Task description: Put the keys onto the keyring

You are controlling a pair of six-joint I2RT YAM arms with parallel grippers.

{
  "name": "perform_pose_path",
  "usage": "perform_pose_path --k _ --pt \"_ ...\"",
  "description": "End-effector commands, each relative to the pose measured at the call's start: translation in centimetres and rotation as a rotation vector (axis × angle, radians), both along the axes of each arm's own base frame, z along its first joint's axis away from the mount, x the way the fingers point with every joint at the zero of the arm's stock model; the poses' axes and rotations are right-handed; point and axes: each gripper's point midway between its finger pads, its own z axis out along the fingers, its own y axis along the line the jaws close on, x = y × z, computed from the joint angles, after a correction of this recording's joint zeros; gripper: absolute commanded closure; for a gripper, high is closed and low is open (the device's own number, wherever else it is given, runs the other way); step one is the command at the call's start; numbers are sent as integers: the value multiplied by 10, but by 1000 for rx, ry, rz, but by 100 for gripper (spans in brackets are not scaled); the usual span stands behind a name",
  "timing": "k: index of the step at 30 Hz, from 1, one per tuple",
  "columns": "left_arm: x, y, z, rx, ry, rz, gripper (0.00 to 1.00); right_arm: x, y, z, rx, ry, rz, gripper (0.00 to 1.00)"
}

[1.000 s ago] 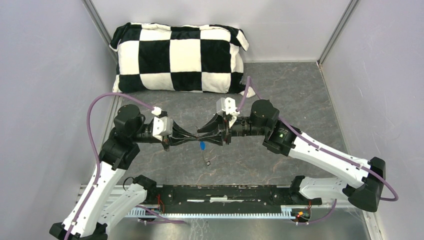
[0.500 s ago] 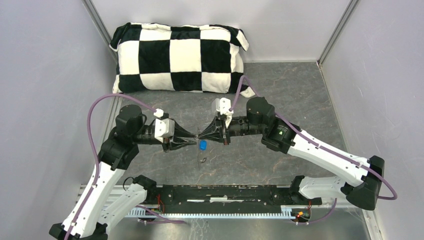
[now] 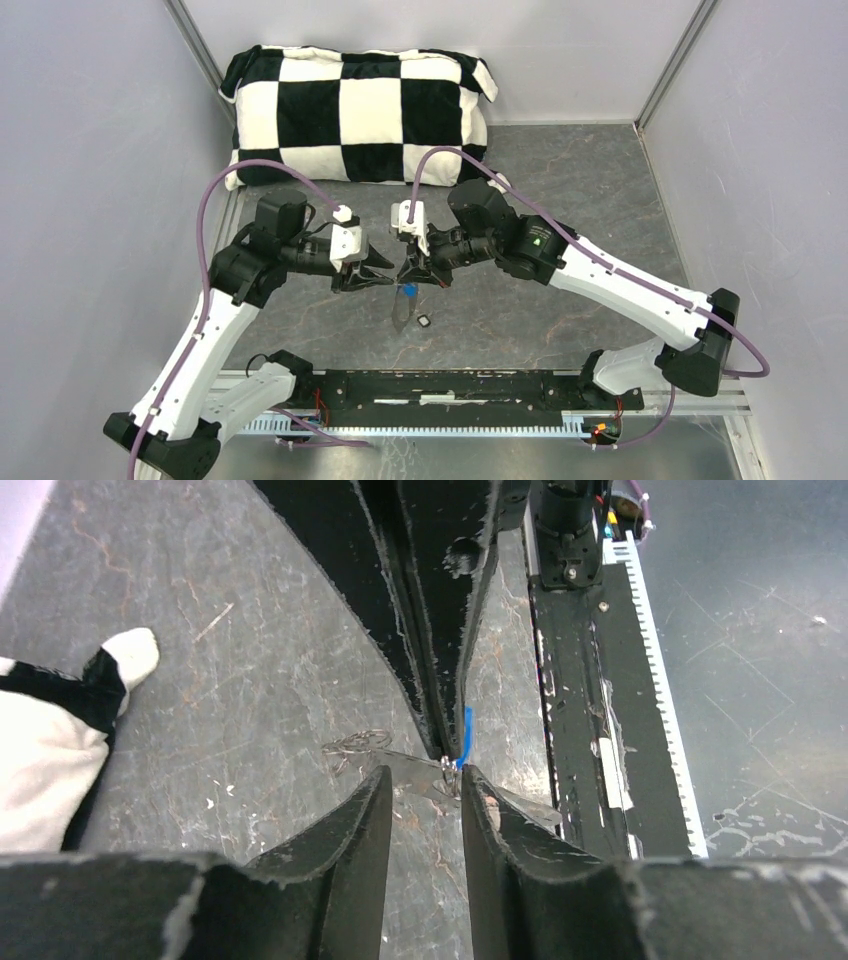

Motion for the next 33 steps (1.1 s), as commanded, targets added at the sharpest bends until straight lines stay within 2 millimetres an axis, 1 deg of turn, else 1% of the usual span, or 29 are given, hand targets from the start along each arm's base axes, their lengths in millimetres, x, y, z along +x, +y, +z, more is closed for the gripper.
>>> perform_pose_path --k 1,8,10,13,16,17,19,20,23,26,27,30,32,33 --pt "-2 2 1 32 -18 -29 63 -2 5 25 28 -53 20 99" --pt "-4 2 -2 39 9 -31 64 -2 13 30 30 -54 34 99" --pt "-6 1 -2 36 16 -38 67 -3 17 31 28 -51 41 99" --pt "-6 0 1 31 10 -46 78 -3 20 32 27 -49 45 99" --pt "-5 1 1 33 -2 -44 95 -3 20 33 28 -50 44 99" --pt "-6 2 0 35 -9 -41 97 -2 19 33 28 -52 39 99" --pt "-7 3 -1 36 -34 -45 98 0 17 33 23 -55 19 99" --pt "-7 3 -2 37 -40 -46 98 0 16 34 26 -56 13 96" --pt "-8 3 -1 30 -60 -54 98 3 14 40 55 -38 -13 80" --pt "-6 -1 4 -12 -37 -34 98 8 9 49 118 -3 -41 61" --pt "-5 -3 8 -39 -39 -28 98 7 6 52 145 9 -40 57" --pt "-3 -9 24 -132 -23 5 98 15 -7 68 232 18 -76 48" --pt "0 -11 36 -194 -19 41 98 16 -17 73 273 49 -107 41" --pt "0 -12 41 -222 -19 53 98 17 -21 76 292 54 -118 39"
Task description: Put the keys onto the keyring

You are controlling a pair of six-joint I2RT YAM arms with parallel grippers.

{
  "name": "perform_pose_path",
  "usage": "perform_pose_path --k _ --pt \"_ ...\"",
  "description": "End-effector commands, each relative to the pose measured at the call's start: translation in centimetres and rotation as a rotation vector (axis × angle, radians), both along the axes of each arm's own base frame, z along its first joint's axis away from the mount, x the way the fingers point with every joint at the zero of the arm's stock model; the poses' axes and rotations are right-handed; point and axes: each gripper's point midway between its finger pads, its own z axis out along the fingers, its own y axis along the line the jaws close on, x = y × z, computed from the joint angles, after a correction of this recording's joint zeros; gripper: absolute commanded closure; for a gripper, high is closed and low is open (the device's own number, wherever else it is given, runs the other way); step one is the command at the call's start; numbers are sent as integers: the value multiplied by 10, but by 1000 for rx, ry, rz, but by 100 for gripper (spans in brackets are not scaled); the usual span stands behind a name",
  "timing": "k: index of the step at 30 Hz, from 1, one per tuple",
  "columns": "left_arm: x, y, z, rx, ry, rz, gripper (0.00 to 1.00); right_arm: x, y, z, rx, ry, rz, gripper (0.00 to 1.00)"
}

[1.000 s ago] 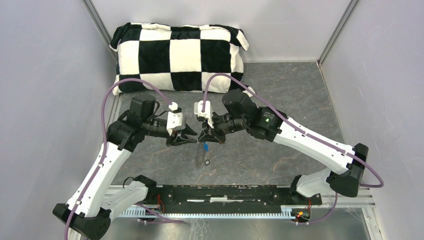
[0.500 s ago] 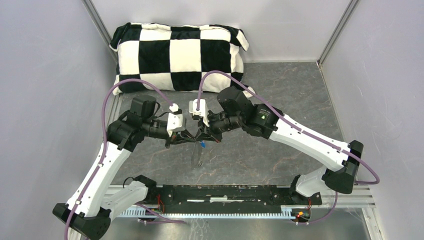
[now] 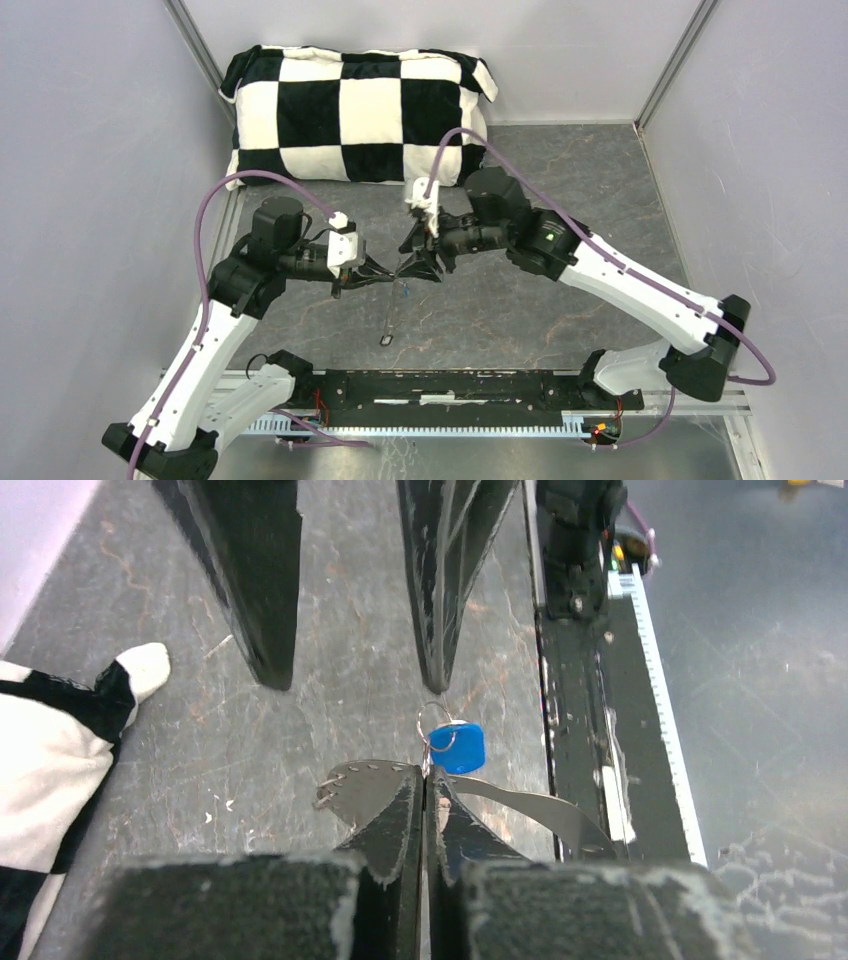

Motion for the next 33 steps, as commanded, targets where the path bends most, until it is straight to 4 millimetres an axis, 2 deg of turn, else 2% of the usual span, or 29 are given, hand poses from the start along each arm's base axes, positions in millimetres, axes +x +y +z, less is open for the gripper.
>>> perform_pose_path --k 1,6,9,18,24,27,33 --pt "3 -11 50 -198 -35 35 98 -3 -17 44 190 3 -29 37" --pt "2 -12 68 -269 -29 56 98 -3 -33 49 241 -4 -69 34" --pt "1 -12 73 -288 -21 52 98 -8 -36 49 269 11 -59 34" --pt "2 -13 74 -310 3 61 98 -17 -26 58 333 39 17 30" --pt "5 -12 75 -312 -32 80 98 -18 -19 58 360 88 43 32" --pt "5 -11 75 -308 -48 82 98 -16 -16 51 350 115 41 39" --pt "5 -10 75 -305 -68 80 98 -14 -14 50 356 143 33 73"
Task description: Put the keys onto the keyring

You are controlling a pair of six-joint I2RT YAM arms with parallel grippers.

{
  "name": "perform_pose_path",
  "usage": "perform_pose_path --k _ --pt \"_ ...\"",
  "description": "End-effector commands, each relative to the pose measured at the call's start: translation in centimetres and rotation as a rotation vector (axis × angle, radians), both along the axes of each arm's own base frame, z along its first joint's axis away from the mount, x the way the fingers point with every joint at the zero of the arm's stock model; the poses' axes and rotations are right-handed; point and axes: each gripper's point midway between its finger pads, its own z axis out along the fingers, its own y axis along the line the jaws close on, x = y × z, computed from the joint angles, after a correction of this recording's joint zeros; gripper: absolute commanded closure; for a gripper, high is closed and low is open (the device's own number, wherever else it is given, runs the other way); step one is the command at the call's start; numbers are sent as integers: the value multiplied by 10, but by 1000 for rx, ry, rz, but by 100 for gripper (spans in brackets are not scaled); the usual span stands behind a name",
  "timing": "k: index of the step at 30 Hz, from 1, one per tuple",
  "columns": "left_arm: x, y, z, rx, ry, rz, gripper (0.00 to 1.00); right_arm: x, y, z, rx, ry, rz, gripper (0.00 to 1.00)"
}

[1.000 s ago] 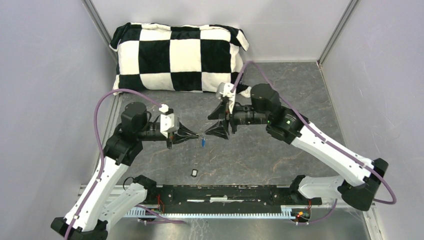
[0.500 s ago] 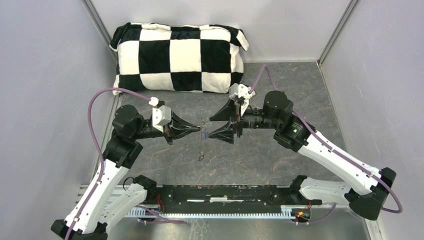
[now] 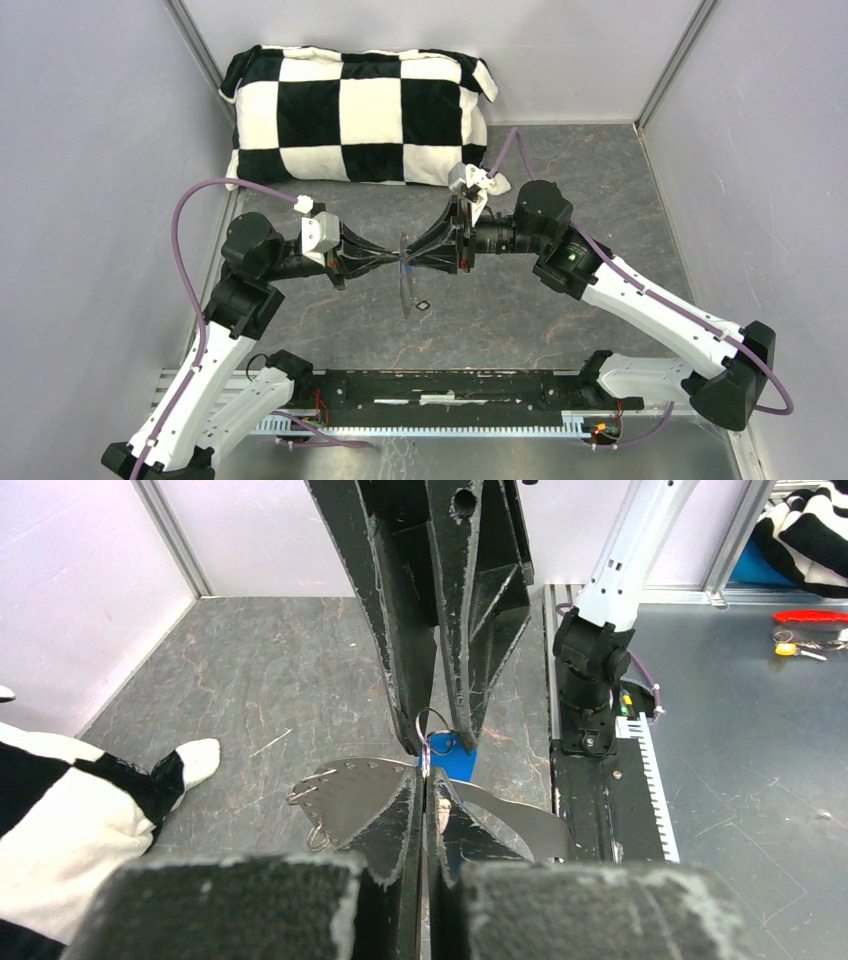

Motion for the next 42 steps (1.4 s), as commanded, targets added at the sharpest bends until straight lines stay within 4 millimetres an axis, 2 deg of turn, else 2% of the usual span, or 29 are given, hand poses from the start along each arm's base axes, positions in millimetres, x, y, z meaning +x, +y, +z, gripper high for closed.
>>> perform_pose_path --k 1,5,11,15,17,22,26,30,34,42 --pt "-1 1 12 -25 -74 5 98 0 0 13 44 -3 5 77" --pt "-2 2 12 -25 -87 8 98 0 -4 9 35 7 -5 87" --pt "-3 2 15 -35 -99 5 98 0 -6 -4 16 42 -11 90" --pt "-5 2 17 -39 -100 -5 98 -1 -3 -9 3 59 13 84" --pt "-5 1 17 -38 -99 -9 98 -1 -2 -8 -4 51 18 78" --pt "-8 1 18 -41 -100 -25 98 2 -2 8 -22 -6 19 52" --pt "-10 1 16 -38 -95 -38 98 11 -14 26 -46 -96 -37 48" --pt "-11 0 14 -32 -83 -52 98 7 -18 46 0 -165 -28 44" --pt "-12 -2 15 -36 -64 -66 98 -1 -13 43 37 -190 35 43" --pt "-14 -5 18 -38 -44 -100 98 -5 -4 41 63 -251 97 40"
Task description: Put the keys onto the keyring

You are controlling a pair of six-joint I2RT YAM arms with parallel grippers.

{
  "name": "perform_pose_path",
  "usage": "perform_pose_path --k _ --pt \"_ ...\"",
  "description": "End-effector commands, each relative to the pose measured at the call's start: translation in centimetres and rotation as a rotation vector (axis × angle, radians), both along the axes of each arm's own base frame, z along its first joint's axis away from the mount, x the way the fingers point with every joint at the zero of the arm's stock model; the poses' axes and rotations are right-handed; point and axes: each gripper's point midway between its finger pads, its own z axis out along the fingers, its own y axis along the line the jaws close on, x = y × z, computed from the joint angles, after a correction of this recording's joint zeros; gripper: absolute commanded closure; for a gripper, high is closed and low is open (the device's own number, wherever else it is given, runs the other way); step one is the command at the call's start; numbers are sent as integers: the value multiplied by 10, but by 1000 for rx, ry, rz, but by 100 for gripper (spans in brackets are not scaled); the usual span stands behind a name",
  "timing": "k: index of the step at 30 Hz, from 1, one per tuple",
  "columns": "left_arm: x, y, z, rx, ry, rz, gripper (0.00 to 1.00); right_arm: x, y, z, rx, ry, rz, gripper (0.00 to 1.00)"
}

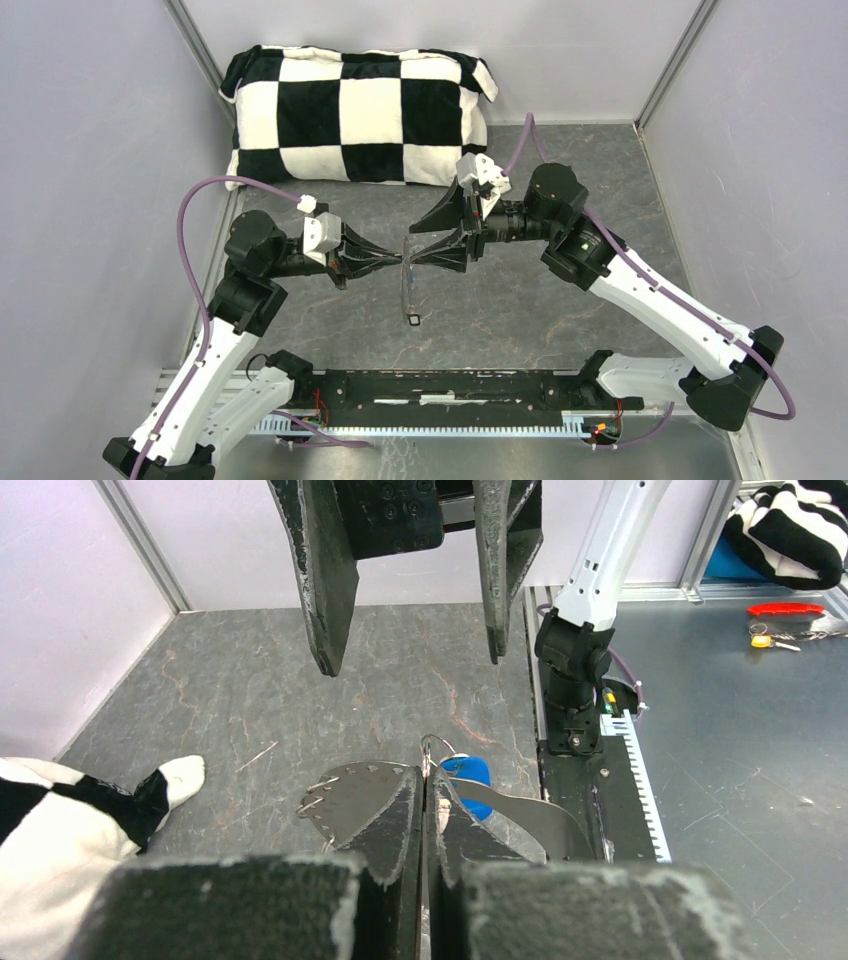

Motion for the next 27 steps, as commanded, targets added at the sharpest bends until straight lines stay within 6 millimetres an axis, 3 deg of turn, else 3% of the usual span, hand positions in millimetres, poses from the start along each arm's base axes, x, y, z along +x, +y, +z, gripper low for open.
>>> perform_pose_path --k 1,6,17,21,24,27 --pt "-9 -1 19 -33 -34 -43 98 -5 6 4 33 -73 50 41" --pt "-9 -2 20 -38 -4 -46 98 -5 13 -9 5 -50 77 51" --pt "-12 -1 24 -43 -12 -49 98 -2 21 -24 -14 -14 83 61" --pt "-12 0 26 -46 -17 -45 98 -3 22 -31 -26 -1 91 77" --pt "-10 -1 22 -43 -10 -40 98 -3 22 -32 -29 8 87 98" --pt "-5 -1 12 -26 7 -23 98 -2 21 -33 -47 12 82 100"
